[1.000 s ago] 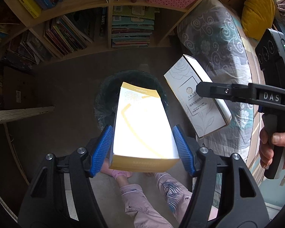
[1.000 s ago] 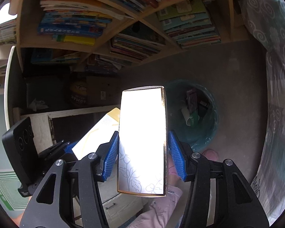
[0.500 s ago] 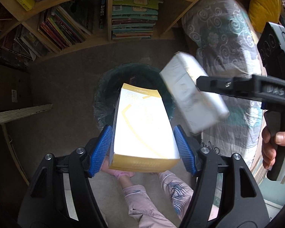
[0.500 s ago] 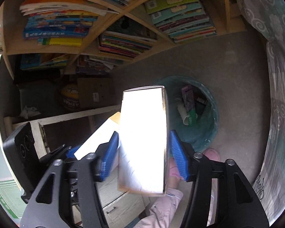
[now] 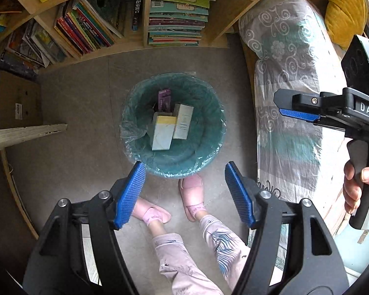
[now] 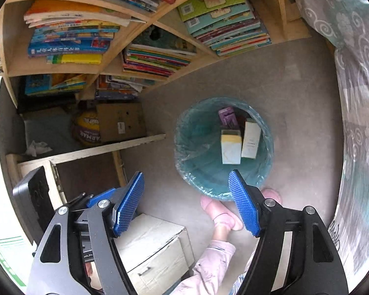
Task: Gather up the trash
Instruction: 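Swing both open tools from the wastebasket back to the table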
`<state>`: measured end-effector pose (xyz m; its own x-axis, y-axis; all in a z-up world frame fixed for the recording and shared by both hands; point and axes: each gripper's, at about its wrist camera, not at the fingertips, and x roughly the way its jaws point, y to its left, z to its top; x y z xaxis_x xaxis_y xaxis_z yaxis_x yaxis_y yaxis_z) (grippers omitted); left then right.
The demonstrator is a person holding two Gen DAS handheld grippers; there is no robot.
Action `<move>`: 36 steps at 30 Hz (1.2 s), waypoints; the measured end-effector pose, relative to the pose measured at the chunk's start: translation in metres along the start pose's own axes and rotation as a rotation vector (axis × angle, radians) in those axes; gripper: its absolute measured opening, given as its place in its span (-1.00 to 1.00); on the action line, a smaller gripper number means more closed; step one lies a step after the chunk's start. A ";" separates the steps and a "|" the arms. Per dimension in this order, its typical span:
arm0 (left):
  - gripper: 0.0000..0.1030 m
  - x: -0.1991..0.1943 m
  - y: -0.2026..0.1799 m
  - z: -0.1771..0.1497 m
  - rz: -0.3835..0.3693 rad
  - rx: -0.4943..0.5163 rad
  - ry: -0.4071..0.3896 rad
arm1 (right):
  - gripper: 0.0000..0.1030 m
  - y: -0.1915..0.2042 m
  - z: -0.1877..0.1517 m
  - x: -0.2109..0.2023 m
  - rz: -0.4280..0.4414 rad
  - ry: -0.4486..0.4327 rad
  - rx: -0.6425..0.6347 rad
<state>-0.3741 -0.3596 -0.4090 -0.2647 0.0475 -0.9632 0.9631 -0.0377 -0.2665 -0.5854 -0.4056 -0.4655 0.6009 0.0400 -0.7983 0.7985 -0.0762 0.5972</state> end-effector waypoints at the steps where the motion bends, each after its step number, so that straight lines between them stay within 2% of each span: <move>1: 0.34 -0.004 -0.001 -0.002 0.002 -0.001 -0.006 | 0.39 0.000 -0.002 -0.004 0.003 -0.002 0.000; 6: 0.36 -0.031 -0.005 -0.011 0.006 0.002 -0.038 | 0.39 0.008 -0.012 -0.028 0.012 -0.007 -0.011; 11: 0.48 -0.066 -0.011 -0.021 0.024 0.006 -0.083 | 0.44 0.025 -0.021 -0.058 0.038 -0.010 -0.029; 14: 0.53 -0.090 -0.017 -0.029 0.046 0.018 -0.111 | 0.58 0.041 -0.027 -0.077 0.040 -0.028 -0.064; 18: 0.61 -0.125 -0.020 -0.043 0.054 0.004 -0.152 | 0.66 0.063 -0.031 -0.101 0.054 -0.037 -0.112; 27: 0.76 -0.218 -0.009 -0.085 0.088 -0.083 -0.284 | 0.67 0.149 -0.037 -0.146 0.109 -0.017 -0.330; 36: 0.86 -0.306 0.031 -0.139 0.175 -0.260 -0.444 | 0.67 0.247 -0.042 -0.158 0.185 0.022 -0.549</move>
<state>-0.2562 -0.2366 -0.1177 -0.0406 -0.3654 -0.9299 0.9602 0.2433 -0.1375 -0.4815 -0.3892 -0.1886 0.7283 0.0965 -0.6784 0.5784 0.4443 0.6841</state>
